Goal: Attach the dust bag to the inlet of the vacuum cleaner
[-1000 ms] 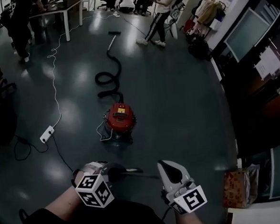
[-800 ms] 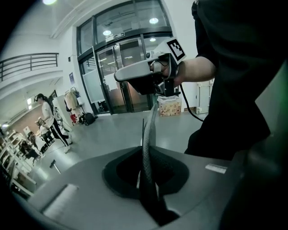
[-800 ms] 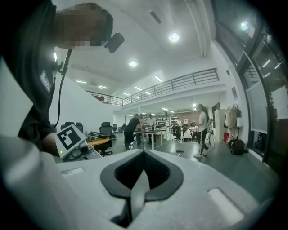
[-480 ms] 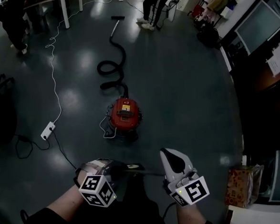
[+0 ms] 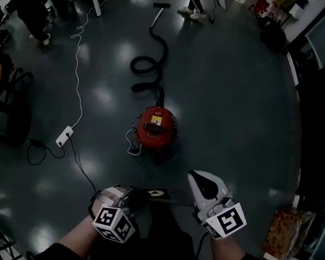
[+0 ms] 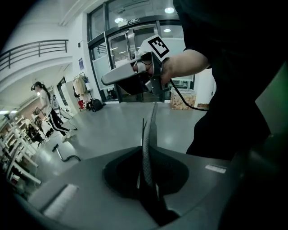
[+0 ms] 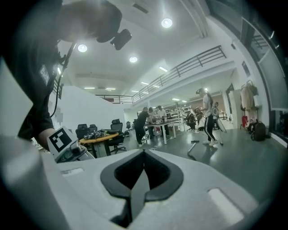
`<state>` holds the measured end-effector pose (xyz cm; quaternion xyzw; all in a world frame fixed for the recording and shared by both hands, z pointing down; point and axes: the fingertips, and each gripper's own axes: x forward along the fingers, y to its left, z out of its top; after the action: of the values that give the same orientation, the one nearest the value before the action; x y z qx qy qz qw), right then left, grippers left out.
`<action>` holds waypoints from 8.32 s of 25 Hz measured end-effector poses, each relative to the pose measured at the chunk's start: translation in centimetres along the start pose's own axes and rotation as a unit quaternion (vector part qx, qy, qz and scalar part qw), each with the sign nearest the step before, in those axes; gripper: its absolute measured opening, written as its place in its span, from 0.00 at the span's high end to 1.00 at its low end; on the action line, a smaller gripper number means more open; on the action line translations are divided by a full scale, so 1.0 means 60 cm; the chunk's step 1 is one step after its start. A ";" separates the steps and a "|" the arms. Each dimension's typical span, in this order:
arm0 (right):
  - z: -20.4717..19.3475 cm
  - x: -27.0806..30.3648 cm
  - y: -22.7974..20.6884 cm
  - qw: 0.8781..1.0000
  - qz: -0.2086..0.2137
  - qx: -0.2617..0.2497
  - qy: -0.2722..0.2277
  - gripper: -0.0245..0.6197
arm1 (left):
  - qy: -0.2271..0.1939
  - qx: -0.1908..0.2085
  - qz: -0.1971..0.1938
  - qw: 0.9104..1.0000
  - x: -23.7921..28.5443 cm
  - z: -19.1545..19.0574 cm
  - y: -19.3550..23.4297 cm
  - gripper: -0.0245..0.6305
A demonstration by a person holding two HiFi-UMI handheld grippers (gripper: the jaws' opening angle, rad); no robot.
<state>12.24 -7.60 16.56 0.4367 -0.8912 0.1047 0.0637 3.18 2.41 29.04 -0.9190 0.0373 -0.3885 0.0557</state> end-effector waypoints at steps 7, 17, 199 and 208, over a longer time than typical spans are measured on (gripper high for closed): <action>-0.113 0.045 -0.085 1.000 0.018 -0.011 0.023 0.96 | 0.028 -0.022 0.008 0.999 0.107 -0.063 0.015 0.92; -0.309 0.148 -0.153 0.999 0.017 -0.007 0.041 0.96 | 0.006 -0.040 -0.026 0.999 0.268 -0.182 0.021 0.92; -0.688 0.478 -0.261 0.954 0.176 -0.232 0.070 0.72 | 0.018 -0.124 -0.033 0.992 0.548 -0.462 0.113 0.69; -0.661 0.454 -0.257 0.959 0.162 -0.229 0.038 0.72 | 0.000 -0.118 -0.023 0.993 0.510 -0.458 0.126 0.70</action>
<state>8.69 -28.03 62.63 0.2564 -0.9470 -0.0764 0.1778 4.52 -10.51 68.77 -0.9199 0.0615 -0.3822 -0.0621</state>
